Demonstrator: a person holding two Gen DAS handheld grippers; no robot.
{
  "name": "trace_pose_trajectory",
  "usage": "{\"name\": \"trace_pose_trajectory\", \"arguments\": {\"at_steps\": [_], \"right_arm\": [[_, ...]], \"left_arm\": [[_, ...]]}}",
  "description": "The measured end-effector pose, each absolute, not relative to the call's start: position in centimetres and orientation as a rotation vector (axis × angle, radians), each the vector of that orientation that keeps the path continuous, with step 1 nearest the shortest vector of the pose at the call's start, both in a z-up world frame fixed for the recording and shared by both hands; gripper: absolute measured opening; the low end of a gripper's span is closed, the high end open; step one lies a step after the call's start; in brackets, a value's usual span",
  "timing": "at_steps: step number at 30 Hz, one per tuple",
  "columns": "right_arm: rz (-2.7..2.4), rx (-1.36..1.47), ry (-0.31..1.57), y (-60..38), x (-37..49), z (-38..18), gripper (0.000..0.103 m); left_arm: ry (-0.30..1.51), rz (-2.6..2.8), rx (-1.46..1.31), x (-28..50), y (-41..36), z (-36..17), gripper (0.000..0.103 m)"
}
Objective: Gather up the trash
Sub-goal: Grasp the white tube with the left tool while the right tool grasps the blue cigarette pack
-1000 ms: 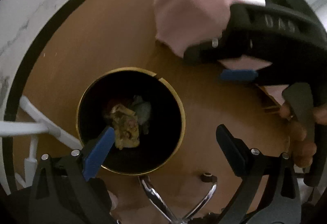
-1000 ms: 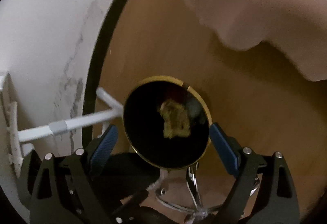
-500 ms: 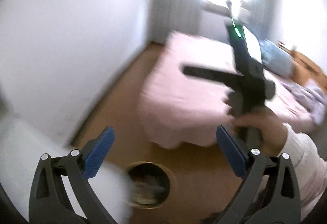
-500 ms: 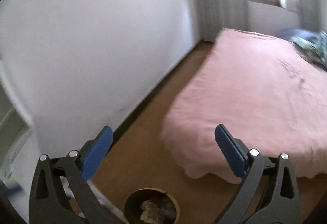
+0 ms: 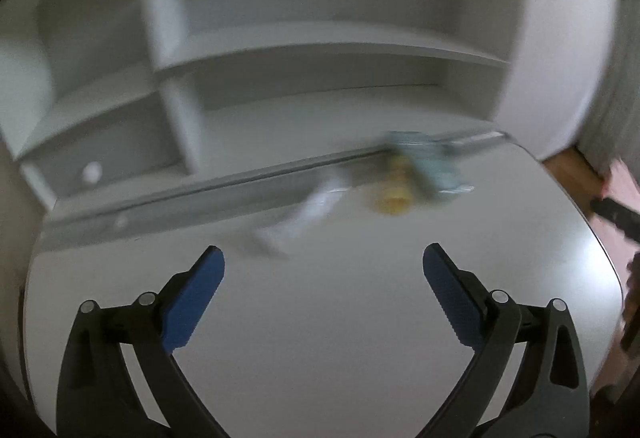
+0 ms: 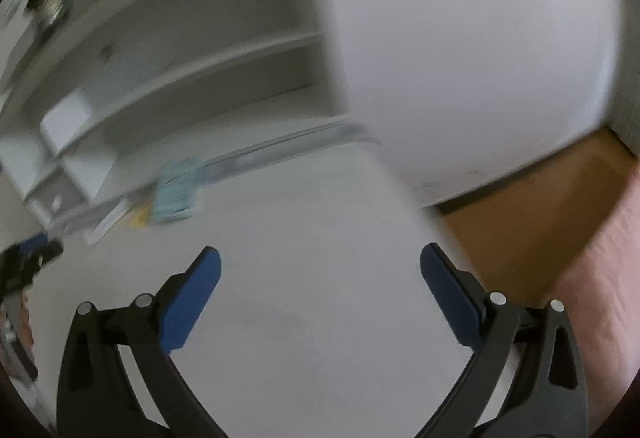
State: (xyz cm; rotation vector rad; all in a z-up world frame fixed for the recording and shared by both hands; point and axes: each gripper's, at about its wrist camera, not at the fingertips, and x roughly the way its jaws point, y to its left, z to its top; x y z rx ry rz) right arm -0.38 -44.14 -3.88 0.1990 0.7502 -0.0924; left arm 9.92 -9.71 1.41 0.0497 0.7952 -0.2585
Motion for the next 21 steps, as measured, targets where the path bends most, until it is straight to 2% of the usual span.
{"name": "trace_pose_trajectory", "arguments": {"at_steps": [7,12,14,15,16,21], "right_arm": [[0.021,0.036,0.832,-33.1,7.9,-4.6,0.097],[0.027,-0.067,0.866,-29.8,12.6,-5.9,0.097],[0.012,-0.098,0.877,-28.7,14.1,-6.6,0.097],[0.005,-0.106,0.883,-28.5,14.7,-7.0,0.097],[-0.006,-0.11,0.892,-28.4,15.3,-7.4,0.096],[0.012,-0.081,0.923,-28.9,16.4,-9.0,0.094]], "left_arm": [[0.853,-0.302,0.102,13.5,-9.6,0.1,0.096],[0.877,-0.336,0.147,16.8,-10.2,-1.4,0.096],[0.889,-0.341,0.169,17.7,-10.9,-1.8,0.088],[0.899,-0.344,0.176,18.1,-11.2,-2.1,0.078],[0.907,-0.349,0.176,18.4,-11.4,-2.4,0.073],[0.891,-0.374,0.239,18.3,-12.7,-3.7,0.07]]}}
